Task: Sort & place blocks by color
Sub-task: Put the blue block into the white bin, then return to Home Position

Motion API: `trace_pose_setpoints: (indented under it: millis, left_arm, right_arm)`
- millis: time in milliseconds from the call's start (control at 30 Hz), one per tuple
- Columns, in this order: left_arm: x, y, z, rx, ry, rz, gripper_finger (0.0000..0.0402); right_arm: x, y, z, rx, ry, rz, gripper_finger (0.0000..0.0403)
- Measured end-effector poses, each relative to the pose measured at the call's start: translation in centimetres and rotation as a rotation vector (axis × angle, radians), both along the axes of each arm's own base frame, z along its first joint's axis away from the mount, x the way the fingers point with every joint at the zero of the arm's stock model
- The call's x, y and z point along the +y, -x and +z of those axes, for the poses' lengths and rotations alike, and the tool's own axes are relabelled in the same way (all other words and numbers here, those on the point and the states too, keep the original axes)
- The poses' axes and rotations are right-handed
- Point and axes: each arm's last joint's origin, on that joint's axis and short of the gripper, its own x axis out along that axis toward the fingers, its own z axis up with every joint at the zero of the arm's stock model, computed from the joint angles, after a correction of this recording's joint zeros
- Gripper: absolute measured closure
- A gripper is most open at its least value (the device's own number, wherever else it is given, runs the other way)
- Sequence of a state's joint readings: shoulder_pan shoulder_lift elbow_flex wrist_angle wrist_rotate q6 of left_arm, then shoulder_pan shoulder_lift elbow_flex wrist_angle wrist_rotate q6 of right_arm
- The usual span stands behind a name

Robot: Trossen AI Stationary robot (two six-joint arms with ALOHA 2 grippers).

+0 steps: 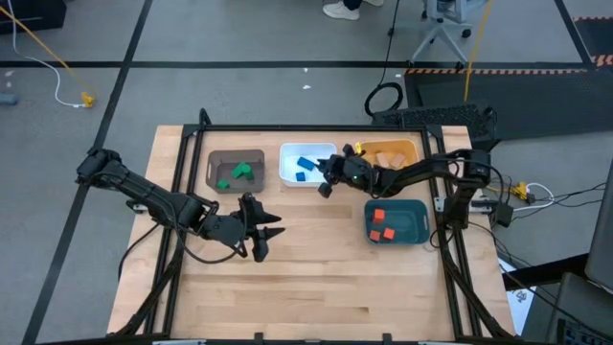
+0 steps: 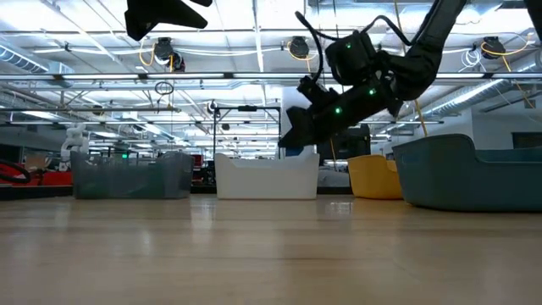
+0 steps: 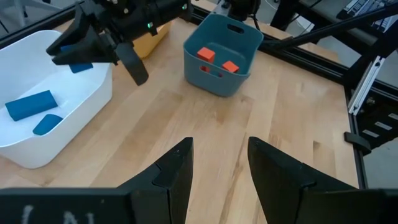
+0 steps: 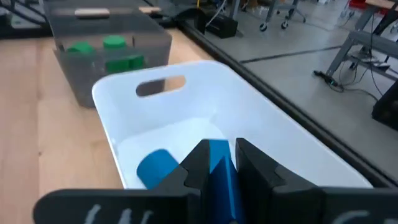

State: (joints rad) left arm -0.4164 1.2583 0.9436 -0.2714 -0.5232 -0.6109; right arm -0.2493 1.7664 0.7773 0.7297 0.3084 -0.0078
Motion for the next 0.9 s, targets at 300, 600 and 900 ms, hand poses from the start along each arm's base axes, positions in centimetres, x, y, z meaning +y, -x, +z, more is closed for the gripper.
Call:
trace_pose_setpoints:
  millis: [300,600,900]
  left_arm:
    - [0.00,0.00,0.00,0.001,-0.001,0.000,0.0247]
    - [0.00,0.00,-0.01,0.001,-0.001,0.000,0.0247]
    - [0.00,0.00,-0.01,0.001,-0.001,-0.001,0.0247]
  right_arm:
    - [-0.03,-0.09,-0.62,0.019,-0.004,0.000,0.0358]
    - [-0.04,-0.08,-0.64,0.008,-0.023,-0.008,0.0346]
    - [-0.04,-0.09,-0.63,0.007,-0.023,-0.009,0.0281]
